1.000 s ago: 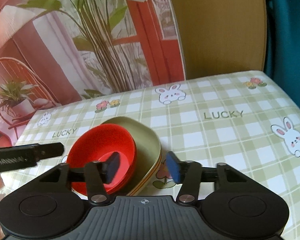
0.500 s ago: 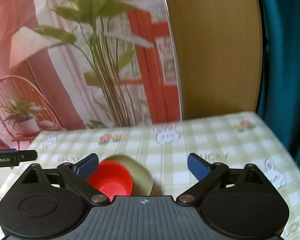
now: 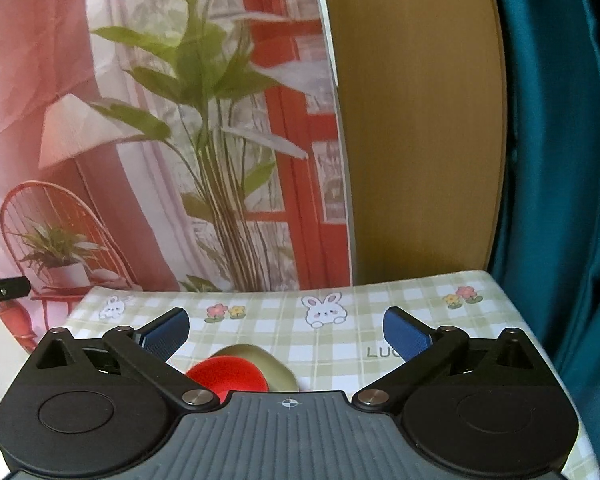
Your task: Organize plates and bowls
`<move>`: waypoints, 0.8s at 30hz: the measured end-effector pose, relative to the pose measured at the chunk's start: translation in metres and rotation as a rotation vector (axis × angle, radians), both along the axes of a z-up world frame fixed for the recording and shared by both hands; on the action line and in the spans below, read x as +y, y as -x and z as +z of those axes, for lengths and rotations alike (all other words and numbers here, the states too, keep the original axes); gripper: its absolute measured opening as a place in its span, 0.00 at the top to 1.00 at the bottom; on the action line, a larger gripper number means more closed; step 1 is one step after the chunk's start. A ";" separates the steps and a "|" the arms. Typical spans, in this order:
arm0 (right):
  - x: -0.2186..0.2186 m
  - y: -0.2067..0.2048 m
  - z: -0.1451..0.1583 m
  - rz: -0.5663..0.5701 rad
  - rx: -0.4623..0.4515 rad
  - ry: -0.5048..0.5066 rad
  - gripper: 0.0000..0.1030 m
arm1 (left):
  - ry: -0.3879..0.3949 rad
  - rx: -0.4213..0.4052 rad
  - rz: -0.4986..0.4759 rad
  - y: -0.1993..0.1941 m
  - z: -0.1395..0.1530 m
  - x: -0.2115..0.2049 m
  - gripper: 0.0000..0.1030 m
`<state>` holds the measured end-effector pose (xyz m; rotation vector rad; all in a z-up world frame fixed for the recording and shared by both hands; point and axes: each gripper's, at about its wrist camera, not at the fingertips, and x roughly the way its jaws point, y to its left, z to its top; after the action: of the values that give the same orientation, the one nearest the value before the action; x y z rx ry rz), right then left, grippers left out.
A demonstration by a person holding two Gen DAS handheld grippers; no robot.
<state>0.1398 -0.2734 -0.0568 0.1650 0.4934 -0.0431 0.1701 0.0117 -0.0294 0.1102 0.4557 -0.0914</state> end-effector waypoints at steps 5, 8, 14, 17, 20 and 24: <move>0.011 0.023 0.022 0.001 -0.040 0.033 0.00 | 0.029 -0.018 -0.010 0.024 0.015 0.000 0.25; 0.018 0.036 0.033 0.002 -0.061 0.061 0.00 | 0.043 -0.024 -0.016 0.037 0.020 0.001 0.25; 0.031 0.061 0.048 -0.013 -0.090 0.080 0.00 | 0.054 -0.054 -0.034 0.062 0.032 0.002 0.25; 0.036 0.071 0.054 -0.016 -0.102 0.076 0.00 | 0.046 -0.060 -0.039 0.072 0.036 0.001 0.25; 0.039 0.077 0.058 -0.018 -0.111 0.075 0.00 | 0.045 -0.060 -0.047 0.079 0.038 0.001 0.25; 0.041 0.085 0.062 -0.012 -0.118 0.067 0.00 | 0.053 -0.065 -0.043 0.084 0.039 0.002 0.25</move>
<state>0.0548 -0.2320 0.0050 0.1040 0.3731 -0.0616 0.0858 0.0135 0.0093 0.0708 0.3854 -0.1415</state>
